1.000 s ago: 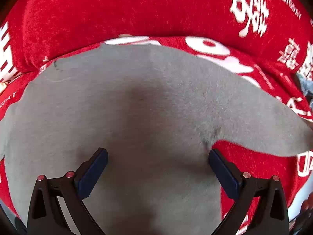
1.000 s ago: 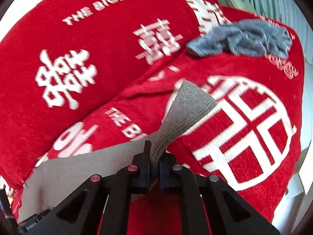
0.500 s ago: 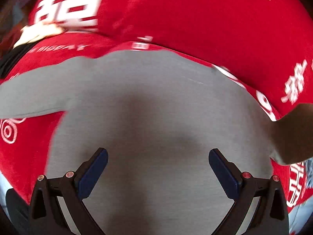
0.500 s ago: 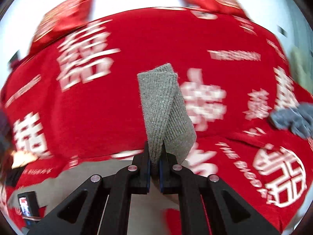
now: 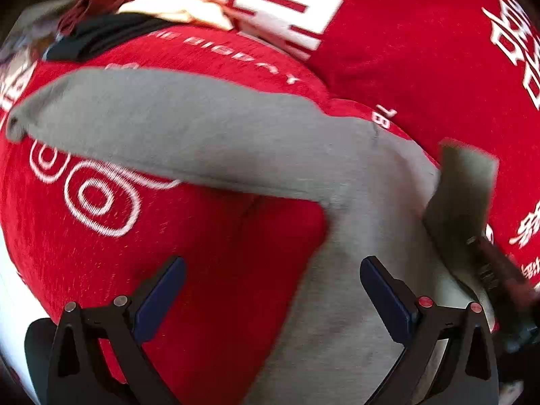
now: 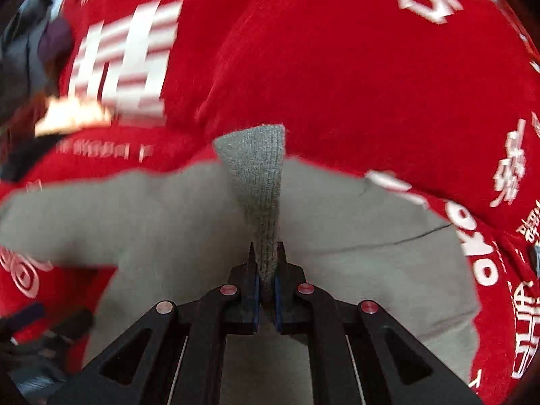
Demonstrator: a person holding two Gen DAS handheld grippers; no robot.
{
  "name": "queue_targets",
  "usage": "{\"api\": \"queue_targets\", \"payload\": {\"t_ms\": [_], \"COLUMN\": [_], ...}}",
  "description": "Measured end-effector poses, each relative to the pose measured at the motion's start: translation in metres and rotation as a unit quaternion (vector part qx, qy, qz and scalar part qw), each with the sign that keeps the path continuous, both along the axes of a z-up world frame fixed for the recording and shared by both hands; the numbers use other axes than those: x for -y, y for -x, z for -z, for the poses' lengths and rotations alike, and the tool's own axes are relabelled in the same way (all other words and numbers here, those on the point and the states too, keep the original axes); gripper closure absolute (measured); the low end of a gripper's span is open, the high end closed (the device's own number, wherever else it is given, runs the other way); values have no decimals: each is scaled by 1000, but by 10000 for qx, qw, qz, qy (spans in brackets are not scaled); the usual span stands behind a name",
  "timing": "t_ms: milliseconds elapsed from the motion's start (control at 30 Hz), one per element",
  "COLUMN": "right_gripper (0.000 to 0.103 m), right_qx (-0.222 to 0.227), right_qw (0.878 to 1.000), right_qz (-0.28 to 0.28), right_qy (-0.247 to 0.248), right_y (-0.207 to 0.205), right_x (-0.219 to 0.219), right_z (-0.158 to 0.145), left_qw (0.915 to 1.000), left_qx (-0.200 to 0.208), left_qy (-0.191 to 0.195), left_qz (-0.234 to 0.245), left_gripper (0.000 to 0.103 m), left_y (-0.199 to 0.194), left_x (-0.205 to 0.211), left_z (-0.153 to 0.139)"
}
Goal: Fold small clothes
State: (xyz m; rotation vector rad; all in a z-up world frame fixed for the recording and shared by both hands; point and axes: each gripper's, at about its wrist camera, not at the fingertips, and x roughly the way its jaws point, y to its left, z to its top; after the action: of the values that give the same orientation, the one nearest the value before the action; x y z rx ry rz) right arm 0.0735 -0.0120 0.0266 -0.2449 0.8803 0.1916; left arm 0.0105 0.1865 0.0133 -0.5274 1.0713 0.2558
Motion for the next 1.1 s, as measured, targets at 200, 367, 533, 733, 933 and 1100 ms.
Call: {"api": "queue_targets", "payload": {"t_ms": [200, 367, 533, 733, 933, 1100], "right_gripper": [33, 27, 23, 23, 15, 7], "right_qx": [-263, 16, 14, -704, -972, -1326], "right_qw": [9961, 9888, 9991, 9919, 9923, 9836], "right_qz": [-840, -1289, -187, 923, 573, 1069], "right_qy": [-46, -754, -389, -518, -509, -600], "right_y": [17, 45, 21, -24, -76, -123], "right_x": [-18, 28, 115, 206, 200, 210], "right_z": [-2, -58, -60, -15, 26, 28], "left_qw": [9992, 9987, 9994, 9842, 9690, 9783], "left_qx": [117, 262, 256, 67, -312, -681], "left_qy": [306, 231, 0, -29, -1333, -1053], "left_qz": [-234, -376, 254, 1769, 2054, 1651], "left_gripper": [0, 0, 0, 0, 0, 0], "left_y": [6, 4, -25, -83, -122, -151], "left_x": [-23, -27, 23, 142, 177, 148], "left_z": [0, -17, -32, -23, 12, 6]}}
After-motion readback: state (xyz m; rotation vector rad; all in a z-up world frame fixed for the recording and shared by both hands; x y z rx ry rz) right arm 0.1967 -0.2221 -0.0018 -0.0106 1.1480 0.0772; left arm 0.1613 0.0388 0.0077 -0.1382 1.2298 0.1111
